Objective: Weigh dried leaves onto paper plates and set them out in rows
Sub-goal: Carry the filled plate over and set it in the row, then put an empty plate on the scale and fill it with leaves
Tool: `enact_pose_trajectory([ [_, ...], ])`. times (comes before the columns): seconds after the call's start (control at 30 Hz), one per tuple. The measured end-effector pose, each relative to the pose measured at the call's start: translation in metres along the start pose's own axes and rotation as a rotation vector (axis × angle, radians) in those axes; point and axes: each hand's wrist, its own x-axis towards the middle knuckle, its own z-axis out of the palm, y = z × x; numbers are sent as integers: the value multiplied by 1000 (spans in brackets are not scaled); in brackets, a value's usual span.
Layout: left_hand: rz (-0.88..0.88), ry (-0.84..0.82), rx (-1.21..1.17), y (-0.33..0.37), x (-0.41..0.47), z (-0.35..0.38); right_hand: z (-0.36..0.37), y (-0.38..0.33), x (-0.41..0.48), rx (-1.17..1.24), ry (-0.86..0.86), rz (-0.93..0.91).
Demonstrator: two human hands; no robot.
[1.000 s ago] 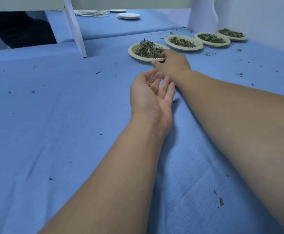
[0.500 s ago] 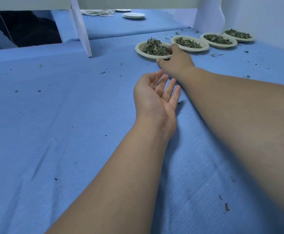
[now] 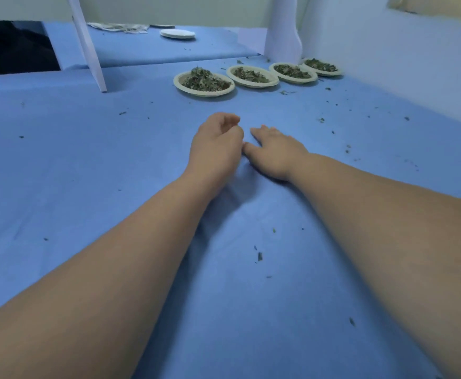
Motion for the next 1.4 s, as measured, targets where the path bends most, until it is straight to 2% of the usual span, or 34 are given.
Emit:
enact_pose_trajectory([
  [0.13, 145, -159, 331, 5, -12, 6, -2, 18, -74, 40, 15, -17],
  [0.3, 175, -297, 524, 27, -62, 29, -17, 32, -174, 30, -39, -17],
  [0.43, 234, -400, 389, 58, -145, 79, -40, 55, -243, 154, -5, 37],
  [0.57, 351, -453, 269, 99, -225, 125, -66, 81, -320, 372, 280, 188],
  [0.67, 389, -474, 138, 134, -272, 153, -87, 96, -384, 500, 407, 238],
  [0.97, 528, -684, -24, 187, -423, 251, -115, 158, -564, 472, 671, 442],
  [1.13, 766, -733, -79, 209, -481, 307, -112, 193, -651, 476, 825, 542],
  [1.23, 984, -710, 34, 232, -487, 339, -96, 213, -689, 417, 929, 647],
  [1.33, 1240, -643, 394, 249, -481, 369, -75, 227, -709, 419, 1010, 709],
  [1.4, 1298, -605, 592, 253, -475, 384, -71, 236, -713, 393, 1067, 724],
])
